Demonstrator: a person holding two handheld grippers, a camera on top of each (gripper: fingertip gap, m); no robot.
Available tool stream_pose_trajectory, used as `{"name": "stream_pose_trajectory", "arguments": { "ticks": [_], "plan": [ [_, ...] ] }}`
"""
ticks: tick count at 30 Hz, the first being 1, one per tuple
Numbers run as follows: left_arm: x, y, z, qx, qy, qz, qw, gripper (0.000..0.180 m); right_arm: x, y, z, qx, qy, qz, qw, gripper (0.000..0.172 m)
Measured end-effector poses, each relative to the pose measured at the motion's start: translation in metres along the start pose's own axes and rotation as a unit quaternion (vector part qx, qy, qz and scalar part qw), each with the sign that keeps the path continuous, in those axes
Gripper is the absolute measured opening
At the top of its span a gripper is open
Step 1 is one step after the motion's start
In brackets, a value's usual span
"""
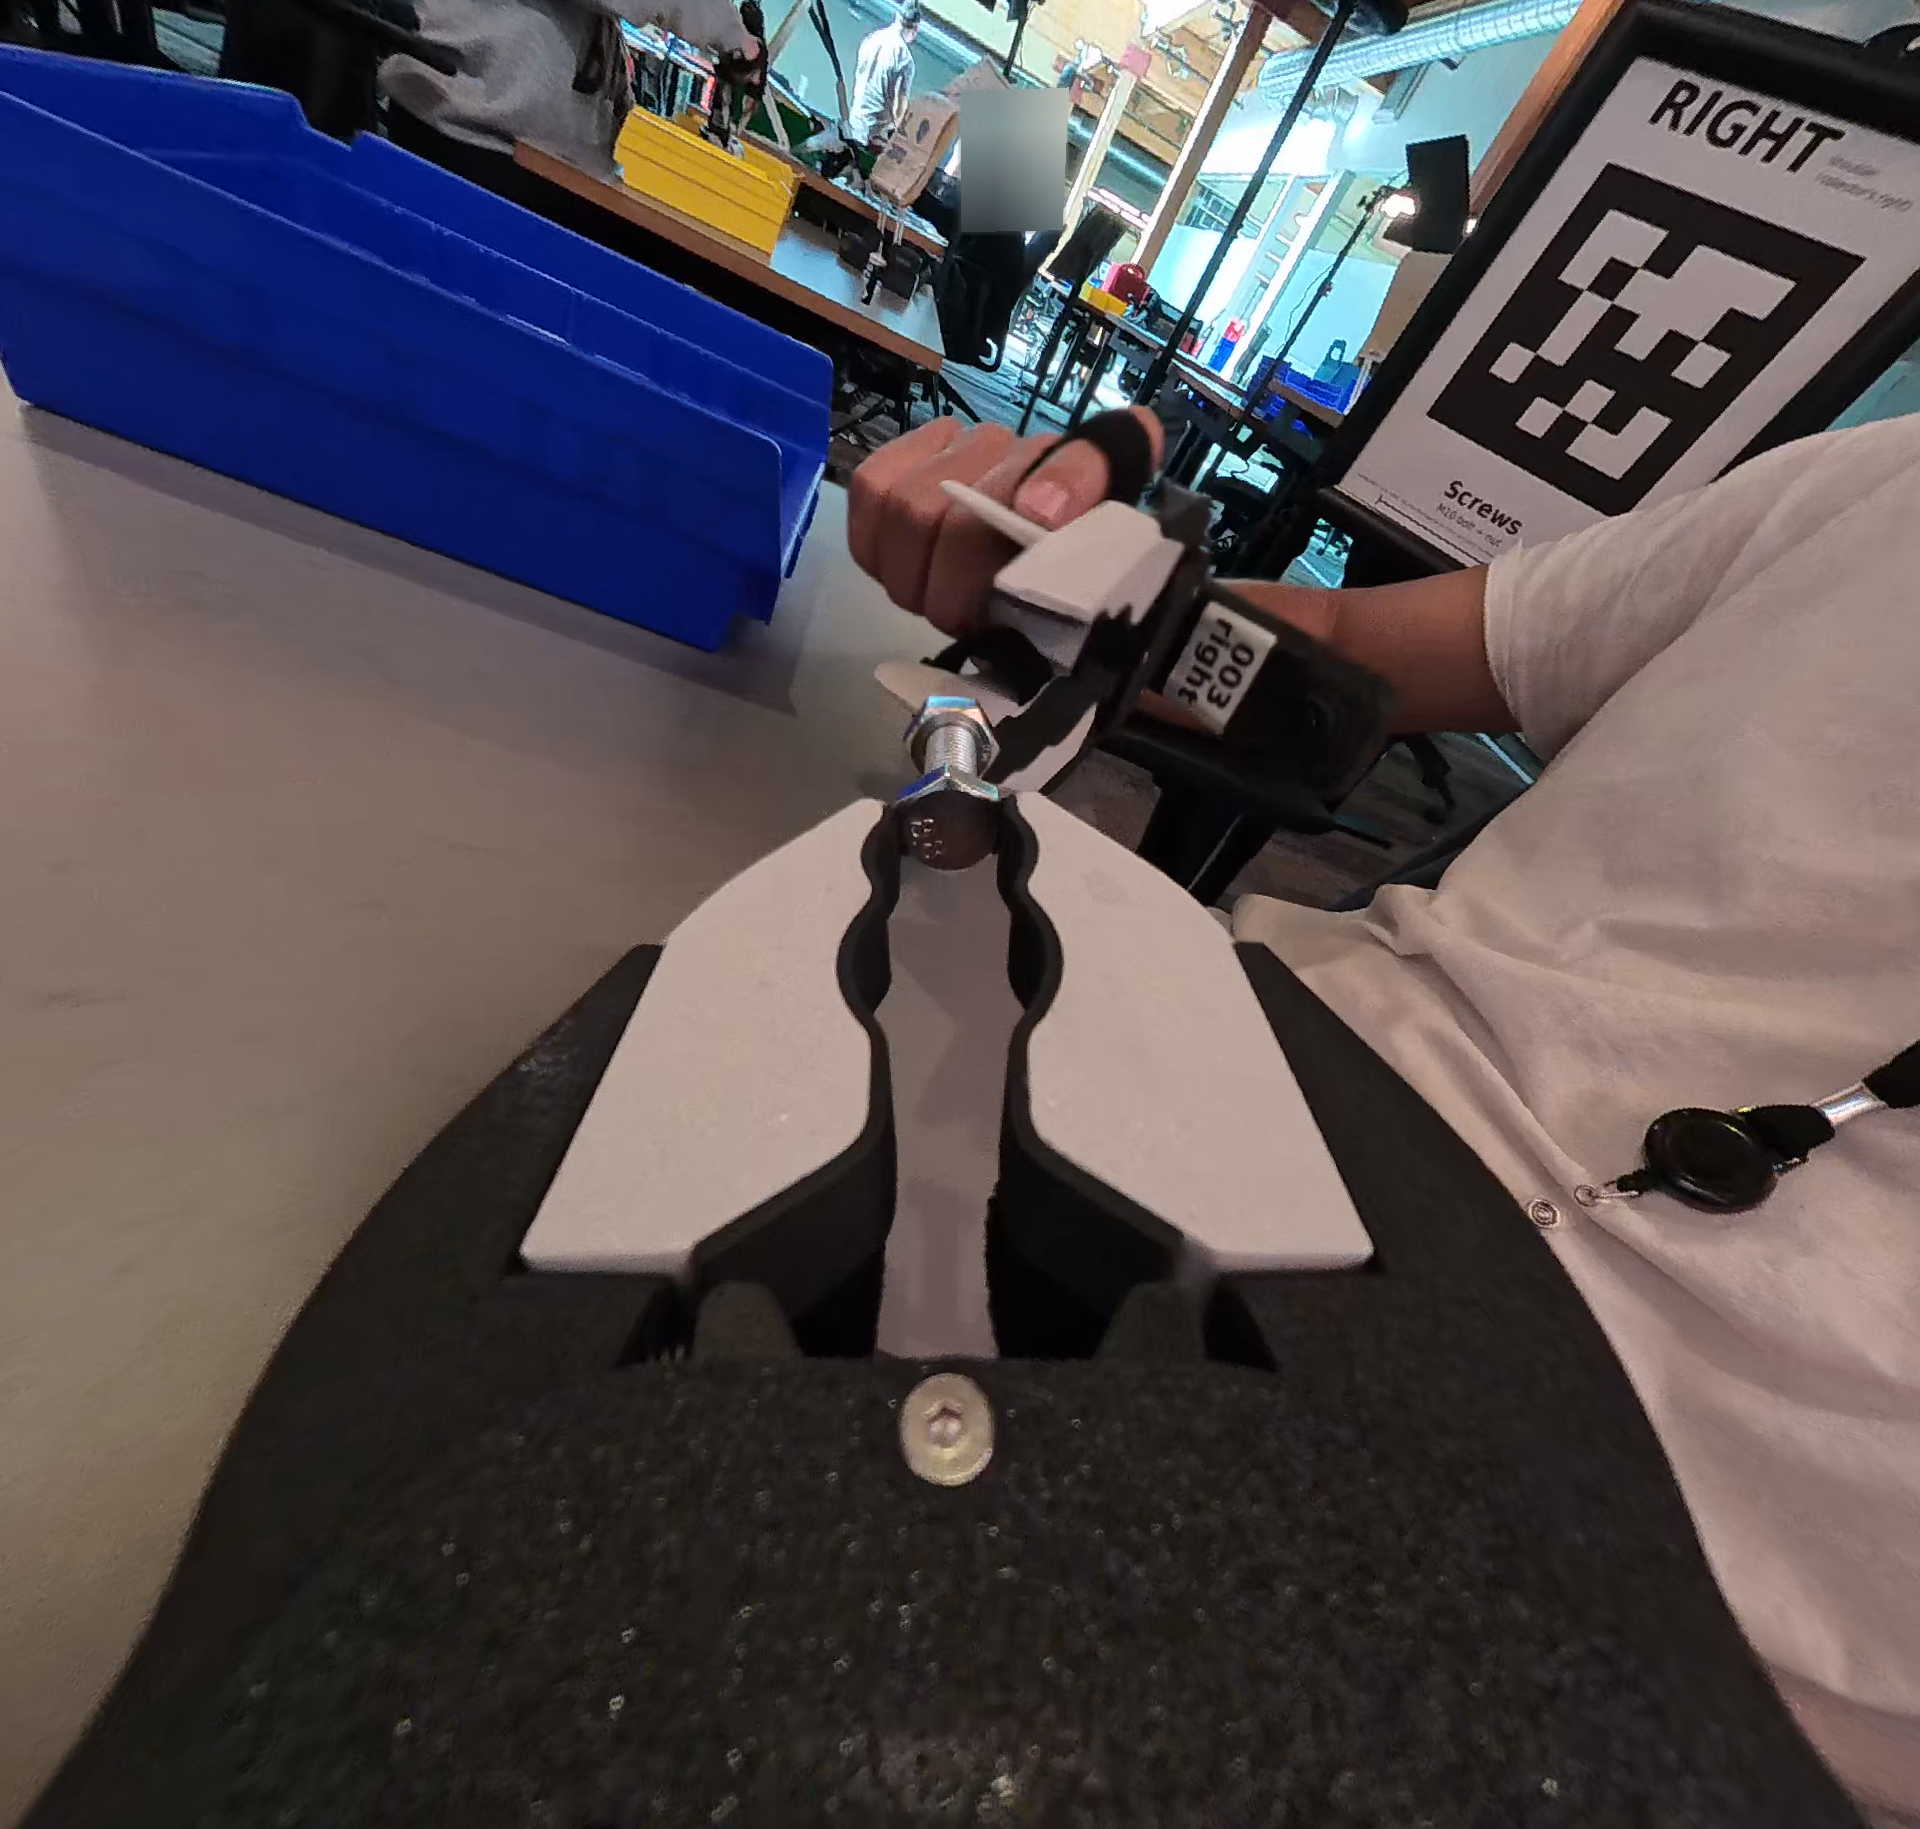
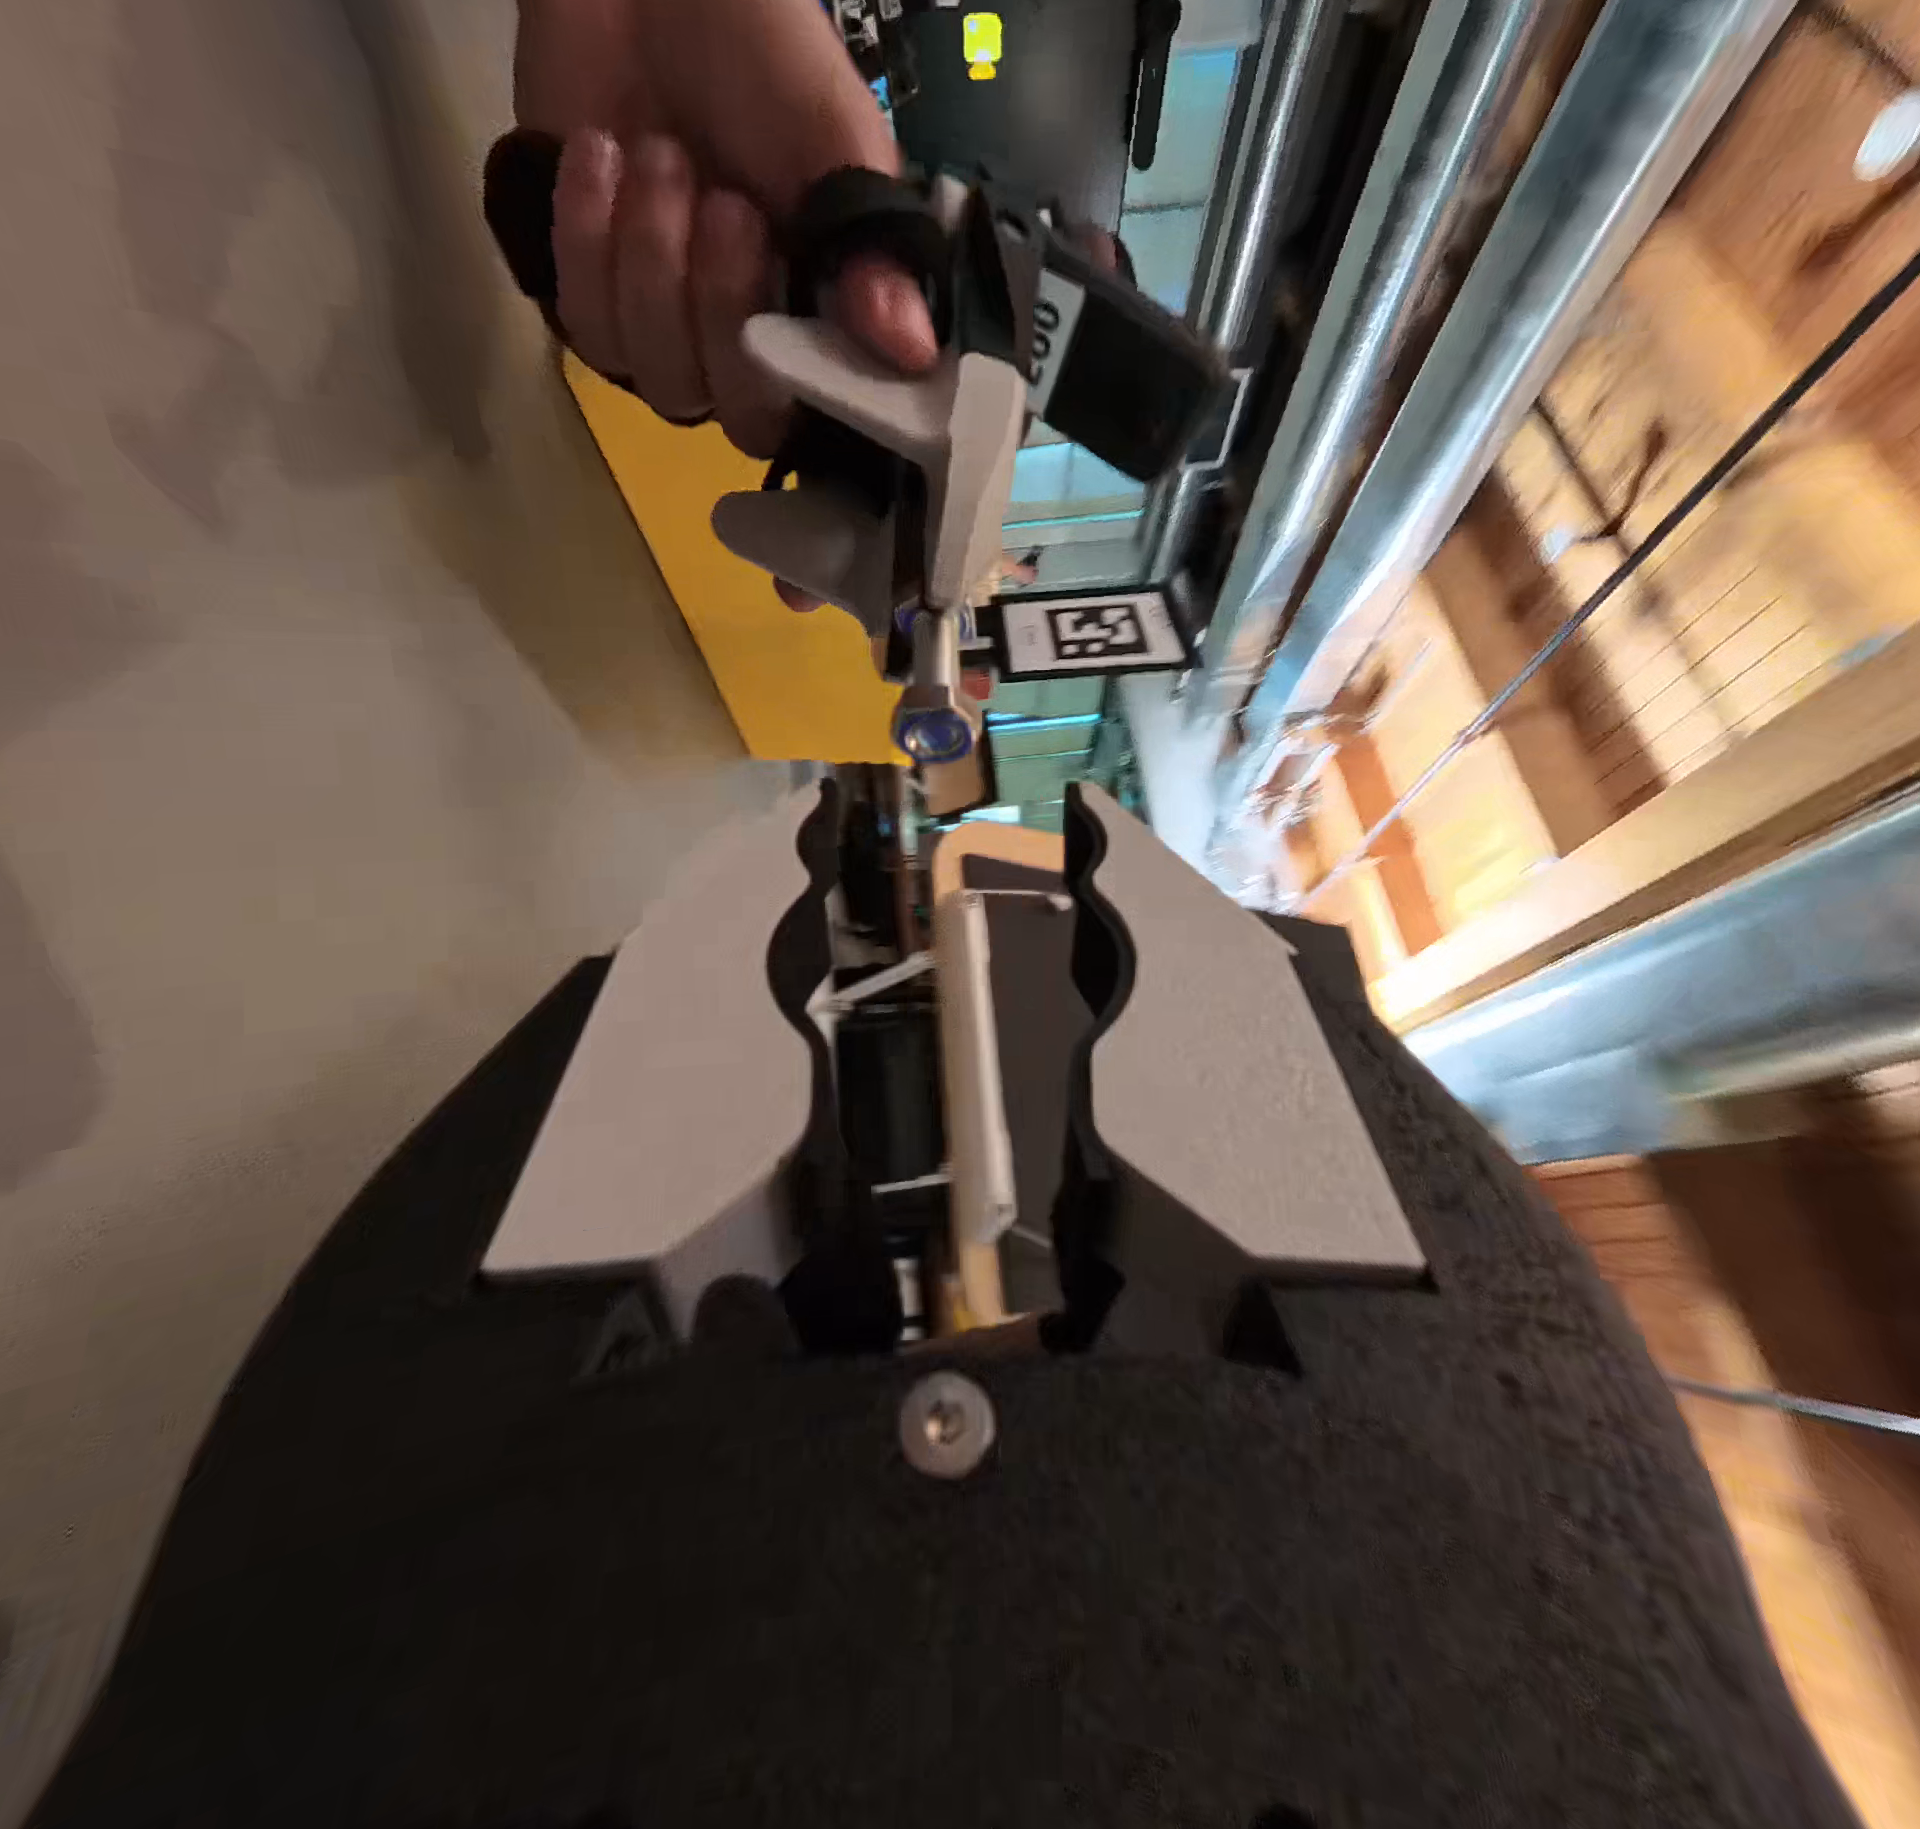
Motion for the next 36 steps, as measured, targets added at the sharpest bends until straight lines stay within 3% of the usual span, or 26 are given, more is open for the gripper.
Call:
{"name": "stream_pose_trajectory", "arguments": {
  "ticks": [6,9,12,14,16,18,20,24,25,26,27,28,30,32,34,36],
  "plan": [
    [-0.001,0.001,-0.011,0.010,0.021,0.011,1.000,0.017,0.015,-0.006,-0.006,-0.009,0.019,0.124,0.992,0.040],
    [-0.001,0.001,-0.015,0.010,0.027,0.018,0.999,0.017,0.013,-0.007,-0.006,-0.017,0.045,0.134,0.990,0.019],
    [-0.001,0.002,-0.015,0.015,0.024,0.016,0.999,0.017,0.010,-0.007,-0.006,0.001,0.012,0.043,0.999,0.019],
    [-0.001,0.003,-0.016,0.024,0.018,0.008,1.000,0.017,0.006,-0.005,-0.006,0.021,-0.031,-0.081,0.996,0.019],
    [-0.002,0.003,-0.017,0.025,0.014,-0.003,1.000,0.017,-0.001,0.001,-0.009,0.044,-0.085,-0.255,0.962,0.019],
    [-0.003,0.001,-0.016,0.022,0.008,-0.013,1.000,0.017,-0.005,0.011,-0.014,0.058,-0.145,-0.447,0.881,0.018],
    [-0.004,0.001,-0.015,0.018,0.002,-0.021,1.000,0.017,-0.006,0.024,-0.020,0.059,-0.201,-0.603,0.770,0.018],
    [-0.006,-0.004,-0.010,-0.008,-0.005,-0.034,0.999,0.017,0.001,0.041,-0.033,0.044,-0.264,-0.834,0.482,0.019],
    [-0.007,-0.006,-0.009,-0.020,0.002,-0.033,0.999,0.017,0.002,0.042,-0.035,0.024,-0.267,-0.862,0.431,0.021],
    [-0.007,-0.007,-0.007,-0.028,0.004,-0.030,0.999,0.017,0.002,0.042,-0.037,0.003,-0.259,-0.876,0.406,0.031],
    [-0.006,-0.007,-0.005,-0.032,0.002,-0.029,0.999,0.017,0.002,0.042,-0.037,-0.005,-0.249,-0.881,0.402,0.041],
    [-0.006,-0.007,-0.004,-0.035,-0.001,-0.028,0.999,0.017,0.001,0.042,-0.037,-0.002,-0.239,-0.873,0.424,0.049],
    [-0.005,-0.007,-0.001,-0.039,0.000,-0.022,0.999,0.017,-0.001,0.041,-0.034,0.022,-0.221,-0.825,0.520,0.053],
    [-0.005,-0.007,0.001,-0.043,0.001,-0.017,0.999,0.017,-0.001,0.036,-0.030,0.055,-0.196,-0.723,0.661,0.058],
    [-0.004,-0.007,0.002,-0.046,0.007,-0.005,0.999,0.017,0.003,0.029,-0.024,0.089,-0.165,-0.554,0.811,0.065],
    [-0.001,-0.004,0.002,-0.040,0.012,0.008,0.999,0.017,0.007,0.023,-0.017,0.089,-0.099,-0.383,0.914,0.064]
  ]
}}
Point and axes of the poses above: each gripper's, where its closed fingertips meet, z back along the fingers, y out of its underside, x = y × z across the jaws, the point moved 10 cm from there along z, back along the fingers, and after that the axes turned 12 degrees about y, right-handed, at the moved point
